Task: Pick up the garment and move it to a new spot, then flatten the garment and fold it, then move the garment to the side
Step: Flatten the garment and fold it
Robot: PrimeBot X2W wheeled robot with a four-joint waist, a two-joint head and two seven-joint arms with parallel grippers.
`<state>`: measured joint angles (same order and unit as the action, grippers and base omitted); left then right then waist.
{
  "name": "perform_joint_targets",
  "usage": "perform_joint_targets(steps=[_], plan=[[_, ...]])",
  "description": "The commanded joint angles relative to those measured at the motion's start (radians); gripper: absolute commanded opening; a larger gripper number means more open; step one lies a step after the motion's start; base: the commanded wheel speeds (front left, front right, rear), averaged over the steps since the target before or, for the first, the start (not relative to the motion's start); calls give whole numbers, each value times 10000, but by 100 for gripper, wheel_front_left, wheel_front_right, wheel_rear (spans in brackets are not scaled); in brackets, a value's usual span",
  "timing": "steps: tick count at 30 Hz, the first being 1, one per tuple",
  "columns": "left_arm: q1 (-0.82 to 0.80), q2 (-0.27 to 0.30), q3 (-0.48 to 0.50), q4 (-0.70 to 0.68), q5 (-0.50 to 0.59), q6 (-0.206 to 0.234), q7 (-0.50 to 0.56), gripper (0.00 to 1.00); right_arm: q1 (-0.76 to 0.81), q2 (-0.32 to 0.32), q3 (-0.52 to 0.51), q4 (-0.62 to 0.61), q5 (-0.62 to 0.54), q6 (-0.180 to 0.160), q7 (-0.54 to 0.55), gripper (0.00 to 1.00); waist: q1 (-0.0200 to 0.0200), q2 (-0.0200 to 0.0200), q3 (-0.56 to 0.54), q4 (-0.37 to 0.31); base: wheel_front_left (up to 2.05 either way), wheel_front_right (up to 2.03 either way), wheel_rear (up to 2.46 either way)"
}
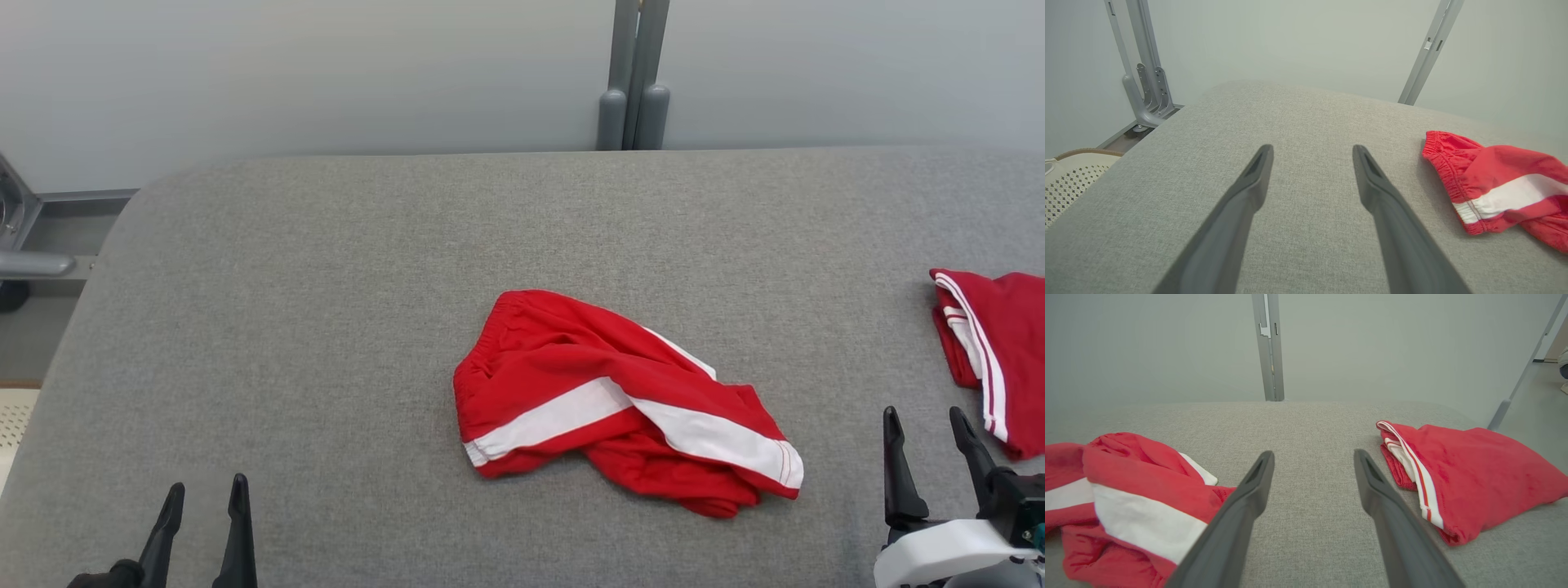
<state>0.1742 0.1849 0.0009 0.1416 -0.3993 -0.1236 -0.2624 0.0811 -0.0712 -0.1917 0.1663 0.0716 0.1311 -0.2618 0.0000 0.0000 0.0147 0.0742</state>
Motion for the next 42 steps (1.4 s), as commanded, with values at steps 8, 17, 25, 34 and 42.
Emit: perform_joint_targets(steps=[8,17,25,34,42], plan=[[95,60,-113,-24,-17,-80,-25,100,52,61,113,47,-16,-7,-42,100,0,0,-66,-284,0,0,0],[56,161,-239,-94,-87,-82,-25,100,14,58,130,-20,-22,-7,-42,100,0,0,-72,-300,0,0,0],[18,159,-263,-81,-103,-83,-25,100,-7,0,179,-16,32,-6,-42,100,0,0,-49,-254,0,0,0],[-3,229,-327,-24,-109,-84,-26,100,-52,6,177,-50,-5,-7,-42,100,0,0,-40,-215,0,0,0],[-102,172,-475,-313,-275,-85,-26,100,-203,93,555,-177,365,-6,-41,100,0,0,52,-239,0,0,0]])
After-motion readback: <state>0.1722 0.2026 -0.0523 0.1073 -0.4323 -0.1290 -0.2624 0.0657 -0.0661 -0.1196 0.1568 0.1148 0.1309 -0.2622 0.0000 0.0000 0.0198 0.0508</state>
